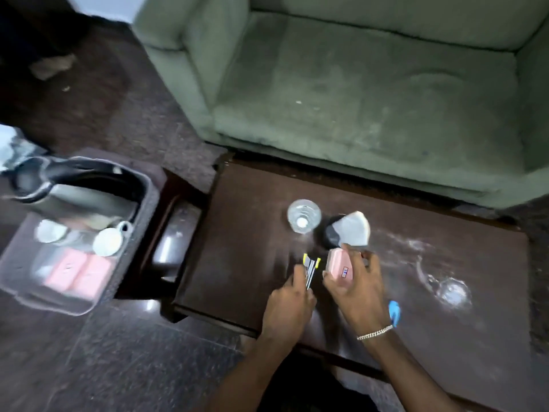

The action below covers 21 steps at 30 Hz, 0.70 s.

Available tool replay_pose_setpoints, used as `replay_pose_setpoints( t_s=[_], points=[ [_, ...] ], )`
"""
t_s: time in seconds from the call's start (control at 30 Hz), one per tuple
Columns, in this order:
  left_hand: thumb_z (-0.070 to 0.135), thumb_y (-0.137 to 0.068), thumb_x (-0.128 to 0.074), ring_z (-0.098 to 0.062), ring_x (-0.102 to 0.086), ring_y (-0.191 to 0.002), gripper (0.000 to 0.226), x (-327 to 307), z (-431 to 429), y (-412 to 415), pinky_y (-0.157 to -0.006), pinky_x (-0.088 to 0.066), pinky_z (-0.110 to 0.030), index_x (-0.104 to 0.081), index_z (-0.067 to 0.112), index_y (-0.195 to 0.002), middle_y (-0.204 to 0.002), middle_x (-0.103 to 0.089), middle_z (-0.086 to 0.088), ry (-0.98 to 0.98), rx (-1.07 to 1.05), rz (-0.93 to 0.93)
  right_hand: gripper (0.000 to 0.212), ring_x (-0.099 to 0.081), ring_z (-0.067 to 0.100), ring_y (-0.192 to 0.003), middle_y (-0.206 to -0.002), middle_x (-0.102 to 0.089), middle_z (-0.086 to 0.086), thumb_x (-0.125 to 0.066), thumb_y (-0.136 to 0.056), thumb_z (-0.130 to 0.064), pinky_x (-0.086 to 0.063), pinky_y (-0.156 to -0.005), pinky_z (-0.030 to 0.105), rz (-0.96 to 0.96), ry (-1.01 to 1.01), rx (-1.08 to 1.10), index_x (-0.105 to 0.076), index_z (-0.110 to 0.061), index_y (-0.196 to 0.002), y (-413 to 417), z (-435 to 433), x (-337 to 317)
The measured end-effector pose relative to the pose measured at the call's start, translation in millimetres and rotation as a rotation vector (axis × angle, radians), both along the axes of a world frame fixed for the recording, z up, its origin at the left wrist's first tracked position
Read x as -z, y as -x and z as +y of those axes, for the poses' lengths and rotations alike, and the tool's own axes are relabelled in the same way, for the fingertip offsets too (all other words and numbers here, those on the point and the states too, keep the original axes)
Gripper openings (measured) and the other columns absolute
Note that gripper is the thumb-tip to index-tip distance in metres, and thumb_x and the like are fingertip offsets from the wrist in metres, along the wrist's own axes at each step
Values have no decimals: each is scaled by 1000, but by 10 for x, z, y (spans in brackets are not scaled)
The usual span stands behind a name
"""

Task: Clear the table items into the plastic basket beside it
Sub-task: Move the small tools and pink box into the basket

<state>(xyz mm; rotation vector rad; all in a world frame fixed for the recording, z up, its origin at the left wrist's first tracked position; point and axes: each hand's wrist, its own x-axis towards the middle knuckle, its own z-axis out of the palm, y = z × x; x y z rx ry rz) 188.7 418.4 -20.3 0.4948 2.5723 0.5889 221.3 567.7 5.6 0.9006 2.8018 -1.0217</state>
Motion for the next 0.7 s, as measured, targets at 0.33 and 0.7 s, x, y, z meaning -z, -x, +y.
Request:
replay_pose_setpoints(
  t_s=[0.33,0.7],
  points=[
    [36,-92,-58,-46,-65,-89,28,-518,-2271,801,-61,-44,-42,-37,26,-108,-102,-72,-10,-43,-343,145,72,-54,14,-106,-124,-49,2,-83,-72,-40,-54,-89,33,144,131,-254,-57,-29,-138,1097,-1942,-277],
    [24,-91,-66,-46,-70,-80,42,-515,-4221,1366,-61,-53,-43,-31,25,-114,-97,-76,-16,105,-508,214,69,-61,24,-104,-121,-45,-1,-80,-70,-36,-52,-90,33,207,176,-486,-55,-32,-134,1795,-3402,-415]
  ],
)
